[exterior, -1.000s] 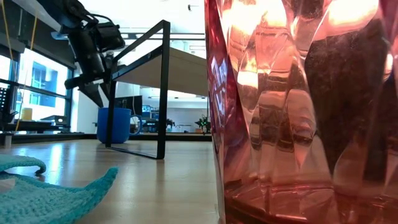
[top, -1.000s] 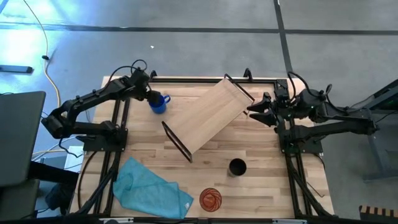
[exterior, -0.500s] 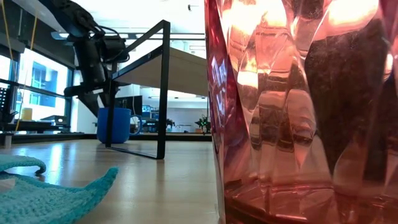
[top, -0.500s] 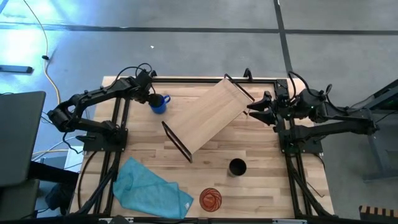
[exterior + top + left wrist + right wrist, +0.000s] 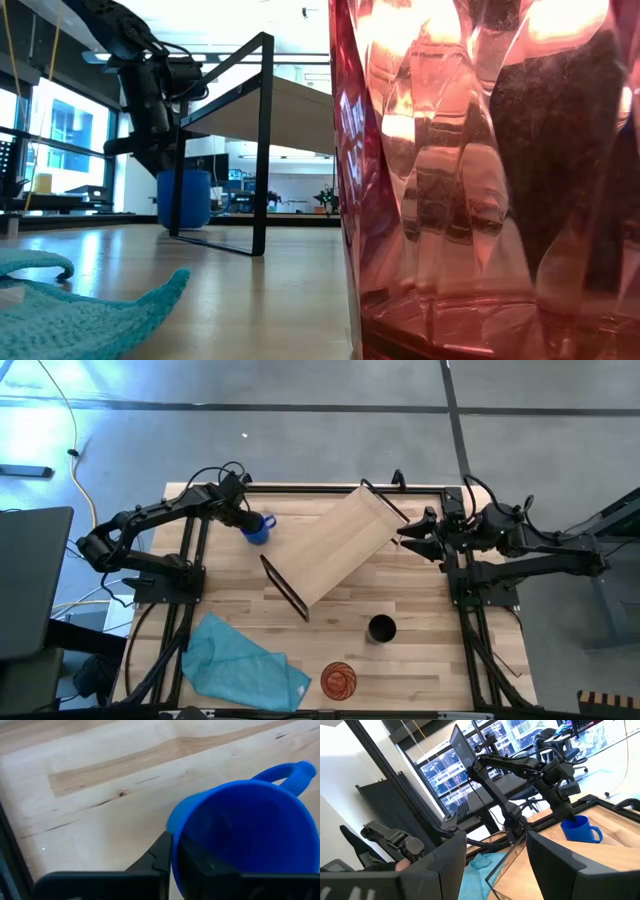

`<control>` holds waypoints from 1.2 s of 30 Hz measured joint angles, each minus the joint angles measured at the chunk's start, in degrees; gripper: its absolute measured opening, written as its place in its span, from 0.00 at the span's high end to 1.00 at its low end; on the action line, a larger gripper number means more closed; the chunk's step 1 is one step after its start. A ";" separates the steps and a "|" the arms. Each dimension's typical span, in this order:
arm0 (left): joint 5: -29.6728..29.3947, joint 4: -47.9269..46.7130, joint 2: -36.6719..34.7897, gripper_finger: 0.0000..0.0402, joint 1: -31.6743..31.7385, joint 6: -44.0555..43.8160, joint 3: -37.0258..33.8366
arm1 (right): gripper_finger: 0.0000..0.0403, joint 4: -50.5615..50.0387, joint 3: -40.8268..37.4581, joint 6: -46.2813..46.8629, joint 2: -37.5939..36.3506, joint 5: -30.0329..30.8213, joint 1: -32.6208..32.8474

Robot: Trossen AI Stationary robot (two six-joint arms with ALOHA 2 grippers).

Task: Stack small to large cups/mugs on shelf
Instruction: Put the blue mug on the shelf

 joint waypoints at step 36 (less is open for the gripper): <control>12.35 -24.87 7.64 1.00 -10.69 27.23 51.89 | 0.51 -3.32 0.00 -1.53 0.02 -0.02 0.00</control>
